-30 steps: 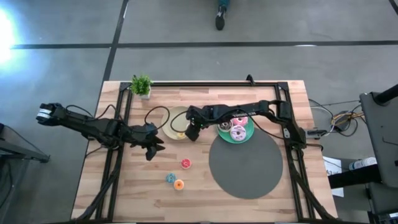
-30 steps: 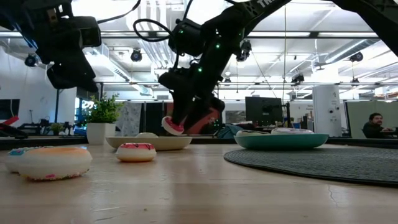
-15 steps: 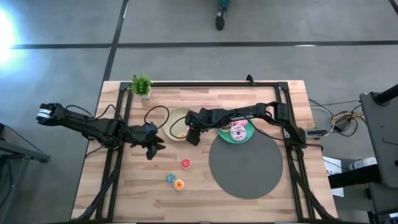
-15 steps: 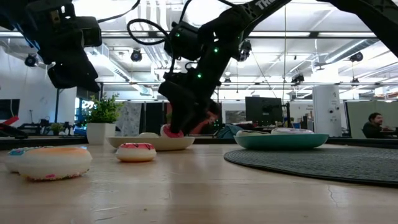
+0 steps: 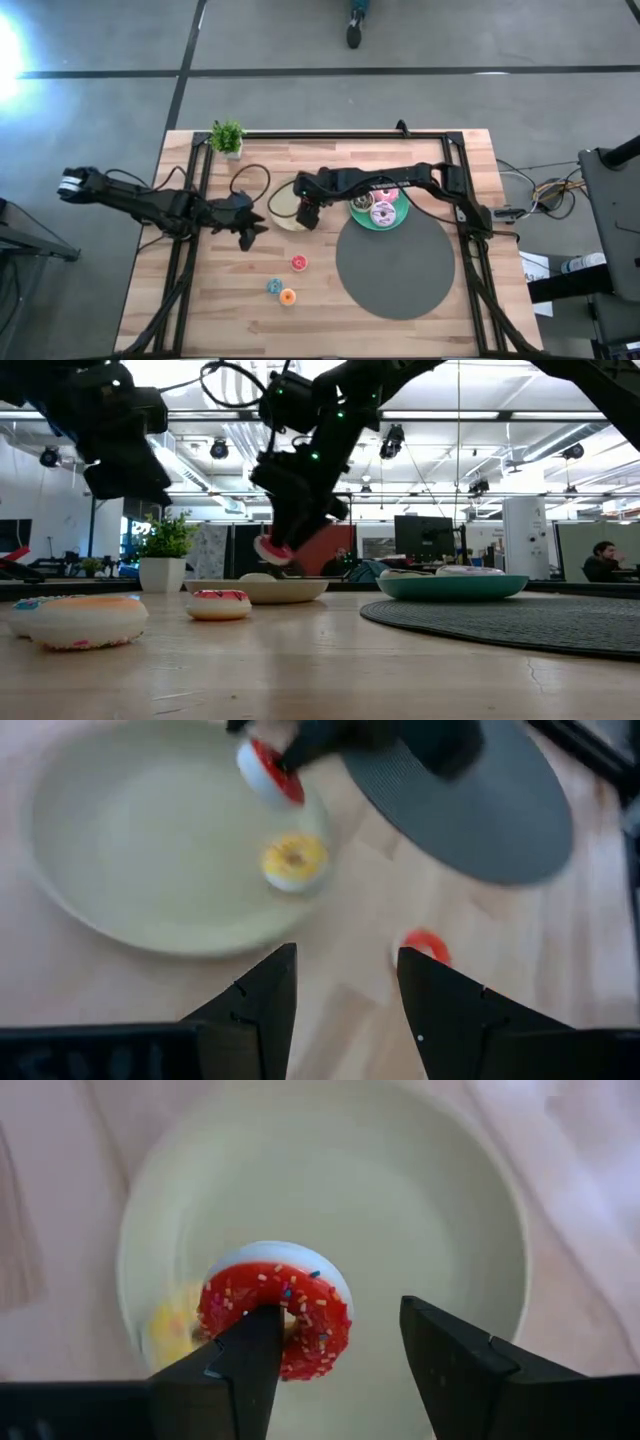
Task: Pick & Place donuts
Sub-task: Put the small red donut on the white plate
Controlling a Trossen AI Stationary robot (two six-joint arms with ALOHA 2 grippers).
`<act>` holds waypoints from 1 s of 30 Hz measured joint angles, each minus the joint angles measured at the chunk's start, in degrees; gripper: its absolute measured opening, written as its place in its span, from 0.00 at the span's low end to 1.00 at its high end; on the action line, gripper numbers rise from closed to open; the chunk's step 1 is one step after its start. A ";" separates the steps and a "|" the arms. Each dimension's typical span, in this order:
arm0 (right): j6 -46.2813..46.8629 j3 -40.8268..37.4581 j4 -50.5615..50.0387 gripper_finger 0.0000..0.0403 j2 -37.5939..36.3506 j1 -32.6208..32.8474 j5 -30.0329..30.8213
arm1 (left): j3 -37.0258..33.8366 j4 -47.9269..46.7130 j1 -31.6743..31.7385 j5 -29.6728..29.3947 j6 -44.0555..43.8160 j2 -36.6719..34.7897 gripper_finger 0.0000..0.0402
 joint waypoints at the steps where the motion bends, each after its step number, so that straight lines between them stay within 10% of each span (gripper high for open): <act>1: 0.12 0.10 1.17 0.48 0.00 -0.30 0.01 | 0.59 0.05 0.73 -0.68 0.09 0.01 0.37; 15: 0.18 0.11 -0.67 0.48 0.00 -1.07 0.04 | 3.30 2.15 16.22 4.00 4.85 4.81 0.37; 30: 3.78 -0.94 -0.50 0.48 -0.01 0.02 -1.69 | 3.10 23.80 17.25 13.30 12.82 21.88 0.37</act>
